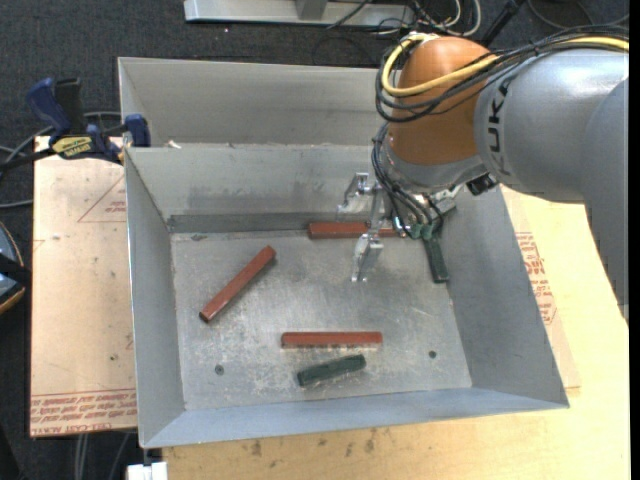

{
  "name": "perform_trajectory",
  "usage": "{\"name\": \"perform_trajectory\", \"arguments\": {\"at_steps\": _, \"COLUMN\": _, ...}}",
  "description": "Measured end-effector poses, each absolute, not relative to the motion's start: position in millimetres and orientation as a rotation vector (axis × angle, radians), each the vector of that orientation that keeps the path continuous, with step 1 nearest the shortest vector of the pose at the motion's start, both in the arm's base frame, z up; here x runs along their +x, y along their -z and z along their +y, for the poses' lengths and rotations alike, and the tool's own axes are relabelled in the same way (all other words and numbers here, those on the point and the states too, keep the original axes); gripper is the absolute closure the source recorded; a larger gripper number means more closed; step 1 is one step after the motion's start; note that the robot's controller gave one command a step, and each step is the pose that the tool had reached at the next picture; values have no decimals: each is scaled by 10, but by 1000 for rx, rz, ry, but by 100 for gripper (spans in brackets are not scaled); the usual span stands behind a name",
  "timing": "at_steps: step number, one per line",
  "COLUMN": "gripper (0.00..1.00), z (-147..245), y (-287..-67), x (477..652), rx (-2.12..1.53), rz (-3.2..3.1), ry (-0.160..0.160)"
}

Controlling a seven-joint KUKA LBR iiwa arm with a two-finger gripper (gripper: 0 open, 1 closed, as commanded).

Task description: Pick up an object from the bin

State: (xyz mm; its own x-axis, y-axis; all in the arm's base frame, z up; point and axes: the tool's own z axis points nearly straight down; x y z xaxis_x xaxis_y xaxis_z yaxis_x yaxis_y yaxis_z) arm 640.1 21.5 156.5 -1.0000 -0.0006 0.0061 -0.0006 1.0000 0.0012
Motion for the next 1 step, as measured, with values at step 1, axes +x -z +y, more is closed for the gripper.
{"name": "perform_trajectory", "arguments": {"at_steps": 1, "gripper": 0, "z": 215, "y": -1614, "x": 6419, "rx": 0, "rz": -3143, "ry": 2}}
